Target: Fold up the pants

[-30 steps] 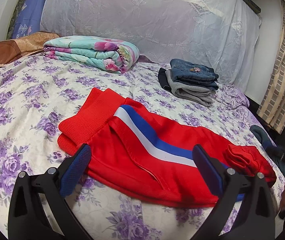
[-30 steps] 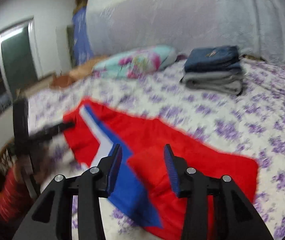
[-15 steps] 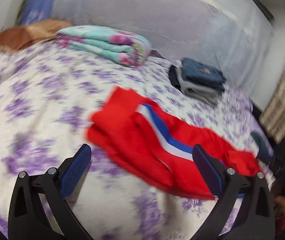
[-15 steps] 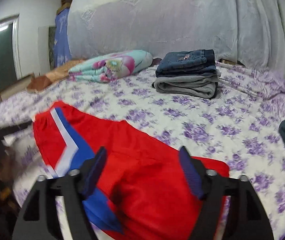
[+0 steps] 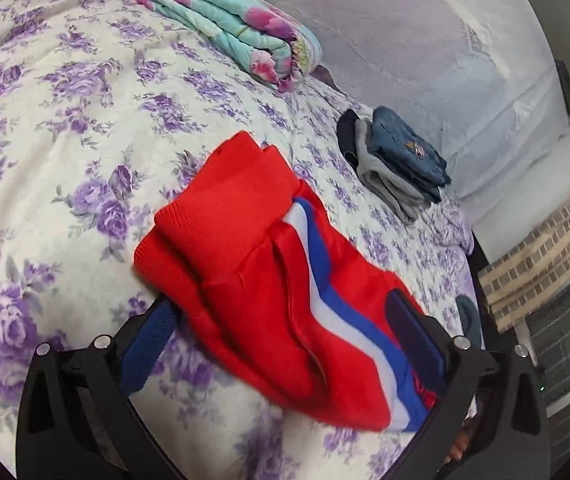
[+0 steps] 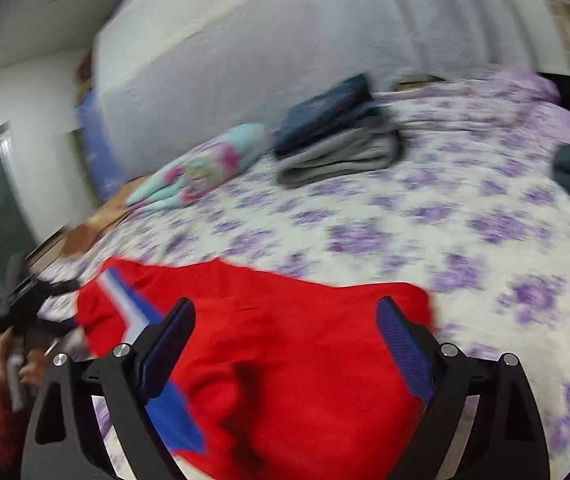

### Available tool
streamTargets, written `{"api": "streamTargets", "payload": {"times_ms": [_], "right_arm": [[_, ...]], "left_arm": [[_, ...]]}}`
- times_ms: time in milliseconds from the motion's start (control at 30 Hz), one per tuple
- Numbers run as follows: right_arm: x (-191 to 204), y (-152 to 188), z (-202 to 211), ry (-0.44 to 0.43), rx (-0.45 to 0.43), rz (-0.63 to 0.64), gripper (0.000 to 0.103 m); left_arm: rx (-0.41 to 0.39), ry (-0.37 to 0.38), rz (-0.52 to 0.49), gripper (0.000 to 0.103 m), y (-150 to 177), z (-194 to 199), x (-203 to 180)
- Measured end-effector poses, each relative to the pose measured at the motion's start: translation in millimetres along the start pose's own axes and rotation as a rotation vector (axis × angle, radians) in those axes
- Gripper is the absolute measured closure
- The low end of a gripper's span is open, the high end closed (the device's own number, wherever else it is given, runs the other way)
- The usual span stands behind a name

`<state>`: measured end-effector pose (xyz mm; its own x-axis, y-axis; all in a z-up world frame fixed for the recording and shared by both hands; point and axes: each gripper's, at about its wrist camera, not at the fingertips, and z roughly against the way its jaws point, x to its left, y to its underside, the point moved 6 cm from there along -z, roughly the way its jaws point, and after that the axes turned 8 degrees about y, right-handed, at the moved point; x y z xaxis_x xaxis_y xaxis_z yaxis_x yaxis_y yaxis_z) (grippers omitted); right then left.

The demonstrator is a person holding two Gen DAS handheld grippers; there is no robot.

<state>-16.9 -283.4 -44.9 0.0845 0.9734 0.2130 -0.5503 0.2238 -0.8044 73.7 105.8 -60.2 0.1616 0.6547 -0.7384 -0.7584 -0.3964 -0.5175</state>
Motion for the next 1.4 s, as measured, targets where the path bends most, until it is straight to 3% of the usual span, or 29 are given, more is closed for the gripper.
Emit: {"api": "streamTargets", "payload": {"times_ms": [67, 167, 200, 300, 333, 400, 433, 467, 600, 667, 700, 733, 833, 933, 1000, 1100, 1267, 1300, 1400], "right_arm": [[2.9, 9.9, -28.5, 0.026, 0.156, 0.030, 0.003], [16.0, 9.1, -23.7, 0.071, 0.126, 0.107, 0.003], [17.6, 6.3, -13.6, 0.059, 0.075, 0.108, 0.003], [8.3, -0.8, 16.8, 0.074, -0.059, 0.062, 0.003], [6.0, 1.5, 16.6, 0.084, -0.031, 0.078, 0.003], [10.3, 20.0, -3.0, 0.135, 0.144, 0.220, 0.003], [14.0, 31.6, -10.1, 0.177, 0.184, 0.330, 0.003], [16.5, 31.0, -5.1, 0.185, 0.153, 0.371, 0.003], [3.2, 11.4, 34.6, 0.186, -0.020, 0.312, 0.004], [-15.3, 11.7, 29.6, 0.255, 0.017, 0.307, 0.003], [-23.8, 26.8, 9.5, 0.305, 0.129, 0.372, 0.003], [-25.9, 34.4, 3.9, 0.296, 0.168, 0.387, 0.004], [-41.5, 20.4, 27.4, 0.183, 0.057, 0.246, 0.004], [-80.9, 13.9, 32.5, 0.057, 0.027, -0.018, 0.004], [-107.4, 15.0, 29.1, -0.028, 0.054, -0.201, 0.004], [-121.2, 12.0, 30.9, -0.133, 0.027, -0.313, 0.004], [-126.8, 11.4, 30.7, -0.171, 0.007, -0.354, 0.004], [-126.3, 12.1, 31.6, -0.173, 0.005, -0.353, 0.004], [-131.7, 10.7, 33.8, -0.186, -0.006, -0.368, 0.004]], "left_arm": [[-0.026, 0.014, 0.027, 0.004, -4.5, -1.0, 3.3], [-0.068, 0.020, 0.056, 0.005, -7.2, 3.4, 6.2], [-0.079, 0.009, 0.059, 0.010, -6.9, 5.4, 6.3], [-0.095, -0.058, 0.044, 0.047, -6.1, 9.4, 10.7], [-0.094, -0.064, 0.046, 0.055, -6.0, 9.8, 13.5], [-0.088, -0.078, 0.053, 0.065, -5.5, 10.8, 19.5], [-0.088, -0.075, 0.055, 0.067, -4.8, 12.5, 20.7], [-0.089, -0.069, 0.058, 0.069, -4.7, 13.6, 20.9], [-0.111, -0.067, 0.012, 0.075, -3.0, 24.4, 5.2], [-0.130, -0.086, -0.055, 0.075, -3.1, 30.2, -13.9], [-0.143, -0.103, -0.106, 0.075, -3.6, 32.6, -28.3], [-0.157, -0.121, -0.166, 0.076, -2.5, 35.0, -45.9], [-0.180, -0.150, -0.344, 0.076, 7.4, 35.9, -100.1], [-0.182, -0.146, -0.551, 0.077, 27.7, 29.1, -165.0], [-0.158, -0.104, -0.665, 0.077, 47.7, 16.2, -208.1], [-0.087, 0.008, -0.744, 0.077, 84.3, -15.7, -258.9], [0.120, 0.148, -0.831, 0.078, 170.0, -88.5, -296.1], [0.169, 0.147, -0.845, 0.077, 189.0, -103.6, -293.7], [0.218, 0.099, -0.899, 0.072, 214.9, -116.6, -285.0]]}}
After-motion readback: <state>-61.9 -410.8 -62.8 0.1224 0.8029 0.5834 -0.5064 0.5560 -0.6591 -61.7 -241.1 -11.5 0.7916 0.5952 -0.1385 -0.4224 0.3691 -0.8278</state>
